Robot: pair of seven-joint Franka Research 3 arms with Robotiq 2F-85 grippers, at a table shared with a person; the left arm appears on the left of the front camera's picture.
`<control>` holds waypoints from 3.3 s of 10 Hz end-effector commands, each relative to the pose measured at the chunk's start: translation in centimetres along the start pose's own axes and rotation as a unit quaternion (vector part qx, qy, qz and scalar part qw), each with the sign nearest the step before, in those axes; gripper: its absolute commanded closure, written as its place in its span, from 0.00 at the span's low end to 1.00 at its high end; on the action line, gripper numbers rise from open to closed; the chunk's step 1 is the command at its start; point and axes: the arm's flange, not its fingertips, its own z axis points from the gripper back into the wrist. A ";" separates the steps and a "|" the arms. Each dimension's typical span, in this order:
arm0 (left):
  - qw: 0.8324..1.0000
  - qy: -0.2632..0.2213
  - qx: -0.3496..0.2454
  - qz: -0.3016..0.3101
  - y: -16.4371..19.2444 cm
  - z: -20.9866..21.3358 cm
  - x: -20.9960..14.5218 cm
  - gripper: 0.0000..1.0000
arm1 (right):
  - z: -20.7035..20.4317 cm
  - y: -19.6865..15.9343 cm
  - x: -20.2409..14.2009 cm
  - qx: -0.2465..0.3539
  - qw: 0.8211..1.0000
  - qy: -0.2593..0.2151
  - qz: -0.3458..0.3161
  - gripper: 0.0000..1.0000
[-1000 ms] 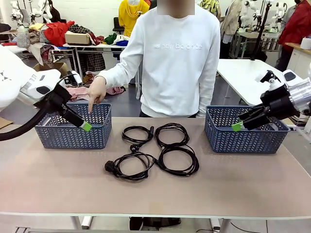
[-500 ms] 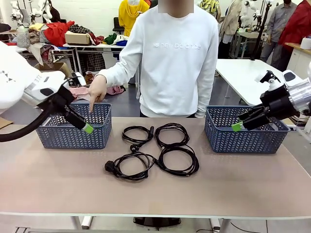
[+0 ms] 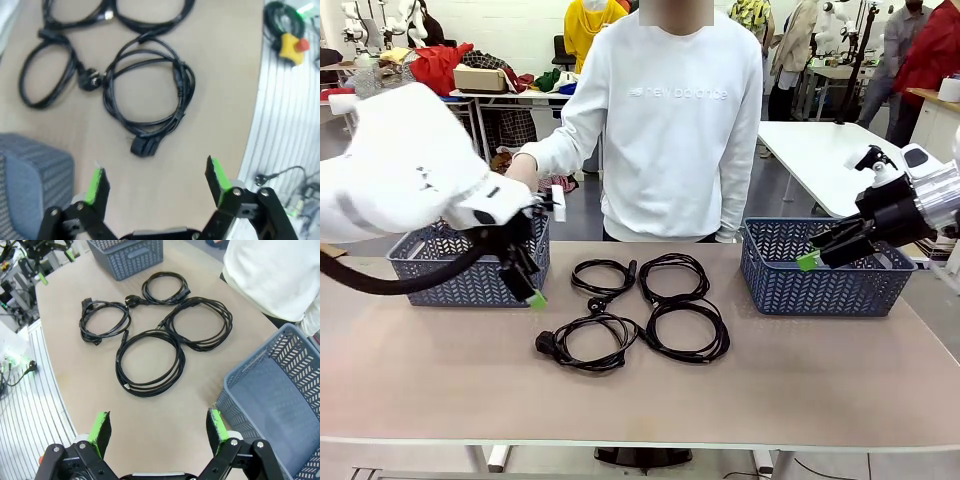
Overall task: Organize the cables according to human instructions.
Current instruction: Pick up a bundle of cables and place it in the basket indicated by the human.
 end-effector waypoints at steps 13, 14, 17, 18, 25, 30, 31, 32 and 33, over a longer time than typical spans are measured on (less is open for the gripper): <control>0.983 0.078 -0.071 -0.152 -2.2 -7.8 4.1 0.00 | -0.1 -0.5 0.2 0.005 1.000 -0.012 0.012 0.00; 0.982 0.082 -0.068 -0.154 -2.2 -7.8 4.0 0.00 | -0.1 -0.5 0.2 0.005 1.000 -0.012 0.012 0.00; 0.980 0.094 -0.048 -0.167 -1.9 -9.9 2.9 0.00 | -0.1 -0.5 0.2 0.005 1.000 -0.012 0.012 0.00; 0.979 0.098 -0.047 -0.170 -2.0 -10.7 3.0 0.00 | -0.1 -0.5 0.2 0.005 1.000 -0.012 0.012 0.00; 0.969 0.112 -0.075 -0.208 -3.4 -14.1 2.6 0.00 | -0.1 -0.5 0.2 0.005 1.000 -0.012 0.012 0.00; 0.965 0.121 -0.080 -0.218 -3.7 -15.6 2.7 0.00 | -0.1 -0.5 0.2 0.005 1.000 -0.012 0.012 0.00; 0.964 0.125 -0.078 -0.219 -3.6 -15.7 2.6 0.00 | -0.1 -0.5 0.2 0.005 1.000 -0.012 0.012 0.00; 0.964 0.127 -0.077 -0.221 -3.4 -15.9 2.6 0.00 | -0.1 -0.5 0.2 0.005 1.000 -0.012 0.012 0.00; 0.963 0.129 -0.075 -0.223 -3.2 -16.0 2.6 0.00 | -0.1 -0.5 0.2 0.005 1.000 -0.012 0.012 0.00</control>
